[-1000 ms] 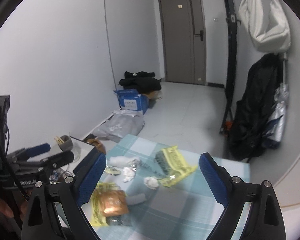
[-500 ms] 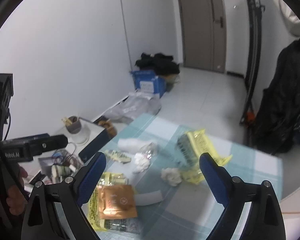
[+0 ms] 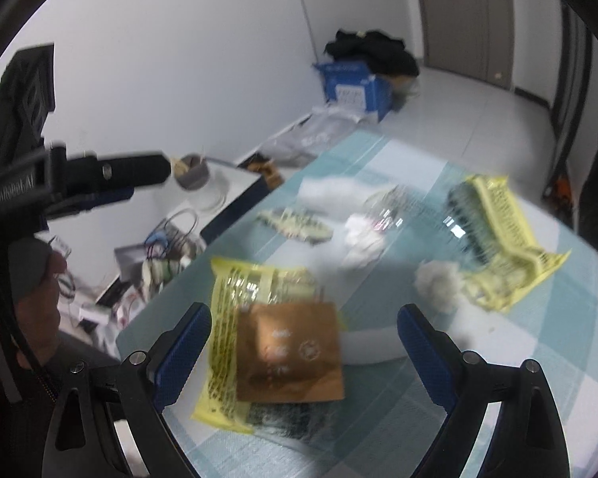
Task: Collect trash
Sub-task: 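Lower the right gripper onto the brown packet and grasp it, then grasp the yellow plastic bag with the left gripper while the right lifts the brown packet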
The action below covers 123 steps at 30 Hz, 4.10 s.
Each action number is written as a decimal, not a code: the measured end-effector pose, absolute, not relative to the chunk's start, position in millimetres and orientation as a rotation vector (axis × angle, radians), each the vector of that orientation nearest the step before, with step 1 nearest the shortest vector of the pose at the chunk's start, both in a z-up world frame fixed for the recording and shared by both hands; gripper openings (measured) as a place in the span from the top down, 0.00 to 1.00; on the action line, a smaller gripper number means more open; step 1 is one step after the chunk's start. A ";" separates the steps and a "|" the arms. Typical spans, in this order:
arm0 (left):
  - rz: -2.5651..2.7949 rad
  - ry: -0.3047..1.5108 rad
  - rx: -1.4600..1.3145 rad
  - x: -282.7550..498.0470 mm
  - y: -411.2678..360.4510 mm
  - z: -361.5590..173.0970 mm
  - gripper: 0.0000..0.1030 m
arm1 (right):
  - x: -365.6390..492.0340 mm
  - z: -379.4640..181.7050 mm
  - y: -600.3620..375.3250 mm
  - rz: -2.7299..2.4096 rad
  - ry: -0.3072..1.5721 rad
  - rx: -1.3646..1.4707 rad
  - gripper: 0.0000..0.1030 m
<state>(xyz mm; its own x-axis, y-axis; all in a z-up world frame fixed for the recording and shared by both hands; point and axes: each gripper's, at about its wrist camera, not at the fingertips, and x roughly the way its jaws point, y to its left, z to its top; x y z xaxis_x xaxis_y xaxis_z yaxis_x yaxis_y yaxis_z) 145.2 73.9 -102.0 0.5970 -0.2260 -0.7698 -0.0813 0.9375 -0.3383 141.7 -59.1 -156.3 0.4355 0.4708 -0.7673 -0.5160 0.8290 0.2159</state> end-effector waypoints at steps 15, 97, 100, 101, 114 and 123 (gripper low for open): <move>-0.077 0.967 -0.411 148.1 84.8 -110.8 0.01 | 141.0 -180.1 -44.2 0.602 1.017 -0.155 0.24; -0.226 1.147 -0.101 150.5 -6.8 -152.9 0.66 | 130.2 -132.2 -144.3 0.460 0.912 0.073 0.65; -0.227 1.135 -0.092 150.3 -7.4 -150.4 0.70 | 129.0 -130.8 -145.1 0.462 0.909 0.074 0.65; -0.231 1.132 -0.089 150.5 -8.8 -149.7 0.76 | 128.8 -130.4 -145.2 0.461 0.906 0.072 0.65; -0.234 1.069 -0.088 146.9 -10.3 -132.9 0.93 | 126.6 -129.2 -145.6 0.456 0.900 0.068 0.65; -0.220 1.055 -0.067 141.2 -7.2 -122.1 0.94 | 121.3 -124.2 -146.7 0.436 0.884 0.071 0.65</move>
<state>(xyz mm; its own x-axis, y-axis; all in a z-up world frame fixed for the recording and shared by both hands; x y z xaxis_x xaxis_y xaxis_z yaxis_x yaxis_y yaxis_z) 141.2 -7.2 -122.1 0.4739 -0.2122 -0.8546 0.1477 0.9759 -0.1604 121.3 -146.7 -124.2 0.5529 0.3970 -0.7326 -0.3394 0.9103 0.2372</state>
